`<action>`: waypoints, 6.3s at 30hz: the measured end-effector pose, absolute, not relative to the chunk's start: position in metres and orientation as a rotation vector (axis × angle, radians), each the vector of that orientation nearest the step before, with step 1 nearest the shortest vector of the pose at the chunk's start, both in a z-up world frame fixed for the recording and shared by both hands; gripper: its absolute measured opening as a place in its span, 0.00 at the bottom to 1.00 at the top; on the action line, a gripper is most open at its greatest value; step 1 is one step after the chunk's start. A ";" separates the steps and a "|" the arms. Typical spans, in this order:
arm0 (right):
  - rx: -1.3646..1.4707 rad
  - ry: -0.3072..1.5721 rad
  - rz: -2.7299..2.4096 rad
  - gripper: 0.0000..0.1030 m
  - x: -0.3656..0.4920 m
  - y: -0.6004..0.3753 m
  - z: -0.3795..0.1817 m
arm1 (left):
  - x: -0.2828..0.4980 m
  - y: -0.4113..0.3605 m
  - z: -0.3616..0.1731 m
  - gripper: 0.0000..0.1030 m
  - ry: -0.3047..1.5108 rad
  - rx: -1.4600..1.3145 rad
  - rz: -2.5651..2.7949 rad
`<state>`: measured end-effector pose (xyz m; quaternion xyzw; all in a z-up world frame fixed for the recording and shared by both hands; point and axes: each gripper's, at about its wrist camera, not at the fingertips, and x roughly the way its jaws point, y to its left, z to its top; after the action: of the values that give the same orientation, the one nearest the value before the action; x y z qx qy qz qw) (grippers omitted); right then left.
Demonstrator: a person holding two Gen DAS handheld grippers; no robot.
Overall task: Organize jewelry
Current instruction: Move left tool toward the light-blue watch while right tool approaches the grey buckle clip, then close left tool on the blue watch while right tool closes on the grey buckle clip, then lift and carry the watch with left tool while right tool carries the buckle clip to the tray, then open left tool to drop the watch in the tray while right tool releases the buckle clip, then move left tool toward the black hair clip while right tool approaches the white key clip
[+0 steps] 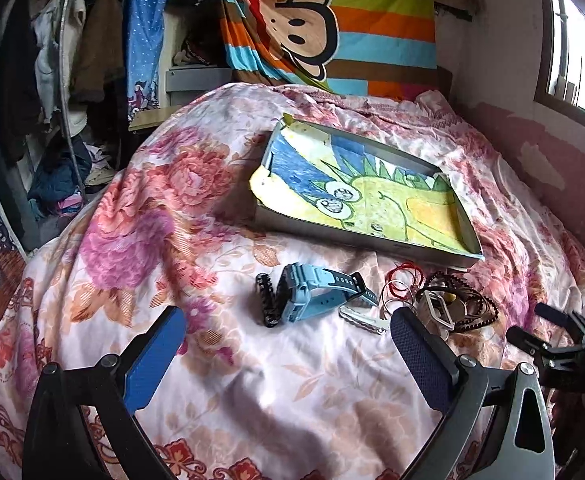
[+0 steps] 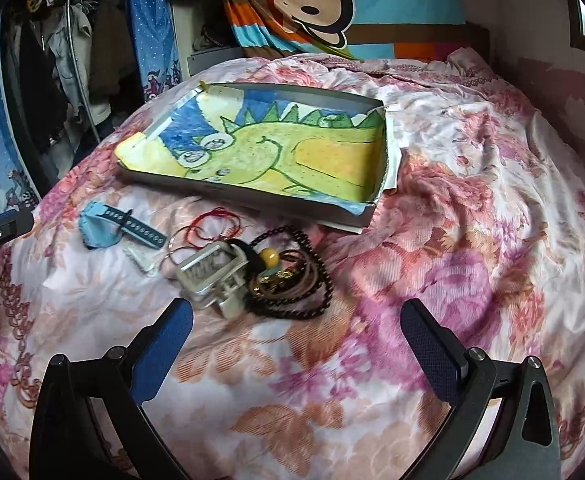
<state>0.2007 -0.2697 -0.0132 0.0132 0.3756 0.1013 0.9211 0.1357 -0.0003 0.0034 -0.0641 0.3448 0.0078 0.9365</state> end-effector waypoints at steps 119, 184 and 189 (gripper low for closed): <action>0.014 0.652 0.253 0.66 0.335 -0.258 -0.032 | 0.332 -0.041 -0.034 0.17 0.751 -0.232 -0.074; 0.034 0.643 0.236 0.98 0.097 -0.219 -0.016 | 0.060 0.028 -0.014 1.00 0.593 -0.107 -0.052; -0.068 0.627 0.269 0.98 0.119 -0.206 -0.012 | 0.092 0.036 -0.019 1.00 0.624 -0.139 -0.046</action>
<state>0.1190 -0.2058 -0.0122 -0.0336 0.3076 0.1320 0.9417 0.0919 0.0364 -0.0186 -0.0685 0.3067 -0.0228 0.9491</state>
